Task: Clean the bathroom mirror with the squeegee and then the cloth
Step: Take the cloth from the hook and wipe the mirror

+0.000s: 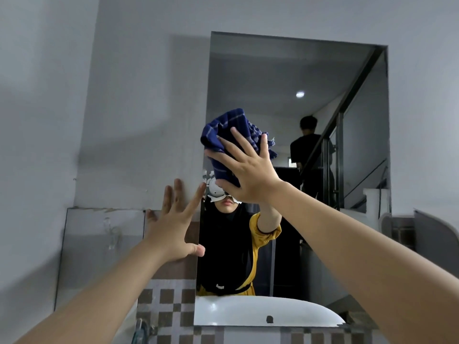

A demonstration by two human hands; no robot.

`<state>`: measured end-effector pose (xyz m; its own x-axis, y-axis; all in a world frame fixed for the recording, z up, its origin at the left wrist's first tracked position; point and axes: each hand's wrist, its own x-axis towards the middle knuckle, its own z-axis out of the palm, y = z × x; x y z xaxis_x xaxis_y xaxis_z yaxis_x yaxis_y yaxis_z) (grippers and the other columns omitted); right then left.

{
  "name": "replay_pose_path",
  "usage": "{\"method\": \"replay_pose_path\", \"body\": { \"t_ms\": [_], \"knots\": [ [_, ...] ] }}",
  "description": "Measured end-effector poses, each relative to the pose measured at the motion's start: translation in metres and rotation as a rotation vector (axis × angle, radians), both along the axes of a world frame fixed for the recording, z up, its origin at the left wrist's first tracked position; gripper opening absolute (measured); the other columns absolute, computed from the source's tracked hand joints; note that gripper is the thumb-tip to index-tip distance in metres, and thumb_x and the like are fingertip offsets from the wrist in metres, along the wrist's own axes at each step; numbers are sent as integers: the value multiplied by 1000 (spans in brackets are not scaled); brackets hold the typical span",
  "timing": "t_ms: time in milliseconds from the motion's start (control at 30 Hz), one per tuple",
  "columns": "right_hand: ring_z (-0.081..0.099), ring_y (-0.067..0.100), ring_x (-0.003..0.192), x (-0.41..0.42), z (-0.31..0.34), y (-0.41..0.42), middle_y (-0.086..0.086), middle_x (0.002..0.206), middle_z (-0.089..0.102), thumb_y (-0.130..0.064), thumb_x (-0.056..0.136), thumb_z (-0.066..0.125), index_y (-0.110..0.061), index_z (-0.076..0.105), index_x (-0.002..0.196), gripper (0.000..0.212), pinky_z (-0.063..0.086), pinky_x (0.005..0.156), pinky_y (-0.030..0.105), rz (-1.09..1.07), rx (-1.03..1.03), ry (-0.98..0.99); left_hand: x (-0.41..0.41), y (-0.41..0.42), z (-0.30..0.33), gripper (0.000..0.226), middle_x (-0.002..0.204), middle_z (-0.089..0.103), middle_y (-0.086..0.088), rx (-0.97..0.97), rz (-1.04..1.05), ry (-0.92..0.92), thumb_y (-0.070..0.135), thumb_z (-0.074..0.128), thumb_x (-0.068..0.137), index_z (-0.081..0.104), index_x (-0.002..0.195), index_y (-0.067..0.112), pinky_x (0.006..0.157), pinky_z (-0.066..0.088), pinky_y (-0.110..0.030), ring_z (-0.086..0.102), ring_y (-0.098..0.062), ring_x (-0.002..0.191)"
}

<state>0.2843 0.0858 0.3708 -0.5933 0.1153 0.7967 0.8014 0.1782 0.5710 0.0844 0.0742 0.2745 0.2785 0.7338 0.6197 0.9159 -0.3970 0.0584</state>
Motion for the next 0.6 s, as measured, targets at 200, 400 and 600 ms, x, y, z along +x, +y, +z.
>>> {"method": "replay_pose_path", "body": {
  "t_ms": [200, 400, 600],
  "knots": [
    [12, 30, 148, 40, -3, -6, -3, 155, 34, -57, 87, 49, -38, 30, 147, 66, 6, 107, 76, -66, -29, -84, 1, -2, 3, 136, 137, -52, 0, -52, -8, -31, 50, 80, 59, -38, 126, 54, 105, 1, -68, -40, -28, 129],
    [16, 30, 148, 90, -4, -12, -2, 152, 37, -59, 86, 47, -36, 36, 145, 65, 10, 106, 76, -92, -2, -33, 5, -5, 4, 139, 138, -50, -2, -58, 0, -52, 49, 82, 55, -39, 124, 55, 106, 3, -67, -38, -27, 130],
    [16, 30, 147, 161, -8, -19, 4, 152, 39, -62, 86, 38, -33, 36, 144, 66, 12, 106, 75, -126, 29, 203, 6, -8, 3, 136, 138, -51, 1, -48, 7, -61, 49, 82, 58, -37, 124, 57, 106, 4, -69, -36, -26, 132]
  ]
}}
